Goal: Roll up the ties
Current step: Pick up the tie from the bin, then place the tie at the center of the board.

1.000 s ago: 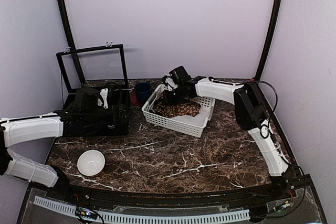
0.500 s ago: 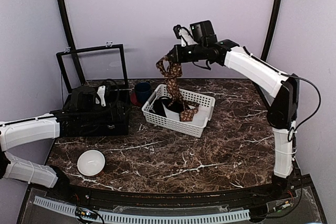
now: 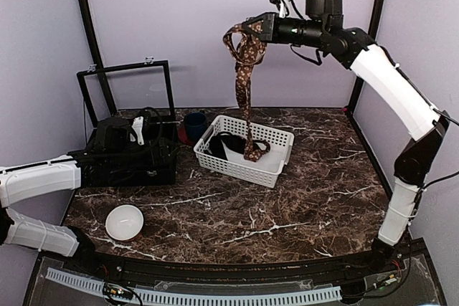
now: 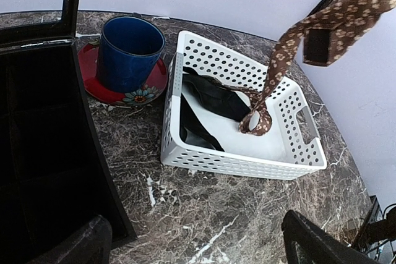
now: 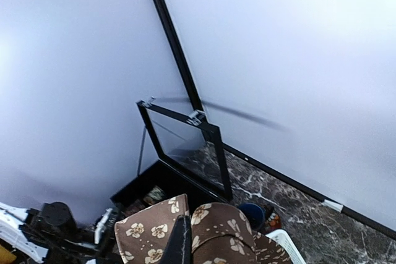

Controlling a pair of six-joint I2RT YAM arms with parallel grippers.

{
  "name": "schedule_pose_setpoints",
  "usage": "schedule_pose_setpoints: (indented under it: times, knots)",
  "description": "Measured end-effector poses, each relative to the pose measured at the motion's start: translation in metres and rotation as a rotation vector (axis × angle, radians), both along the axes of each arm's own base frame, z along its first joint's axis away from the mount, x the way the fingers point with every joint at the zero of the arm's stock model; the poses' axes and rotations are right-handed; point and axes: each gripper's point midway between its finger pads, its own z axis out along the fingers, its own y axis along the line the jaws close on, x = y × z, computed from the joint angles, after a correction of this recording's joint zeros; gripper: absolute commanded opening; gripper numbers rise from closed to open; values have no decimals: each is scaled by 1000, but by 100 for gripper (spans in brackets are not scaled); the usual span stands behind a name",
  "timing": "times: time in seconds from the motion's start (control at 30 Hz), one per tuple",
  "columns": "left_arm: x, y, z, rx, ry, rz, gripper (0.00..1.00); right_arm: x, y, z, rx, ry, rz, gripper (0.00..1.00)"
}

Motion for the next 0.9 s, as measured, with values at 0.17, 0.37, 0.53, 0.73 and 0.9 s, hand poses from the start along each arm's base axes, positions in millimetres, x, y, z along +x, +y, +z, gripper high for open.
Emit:
schedule_pose_setpoints:
  times: [0.17,0.37,0.53,0.73,0.9]
  knots:
    - [-1,-3,1,-5,-2,-18,99,-49,-12,71,132,-106,108,0]
    - [-8,-21,16,-43,-61,-119,99,-111,-16,140,279,-221,281,0]
    - [-24,-51,43,-102,-167,-279,99,-142,-21,159,341,-244,380,0]
    - [-56,-121,42,-111,-312,-535,99,-155,-29,162,361,-241,402,0]
    - [-63,-177,1,-50,-338,-674,98,-155,-30,160,356,-241,395,0]
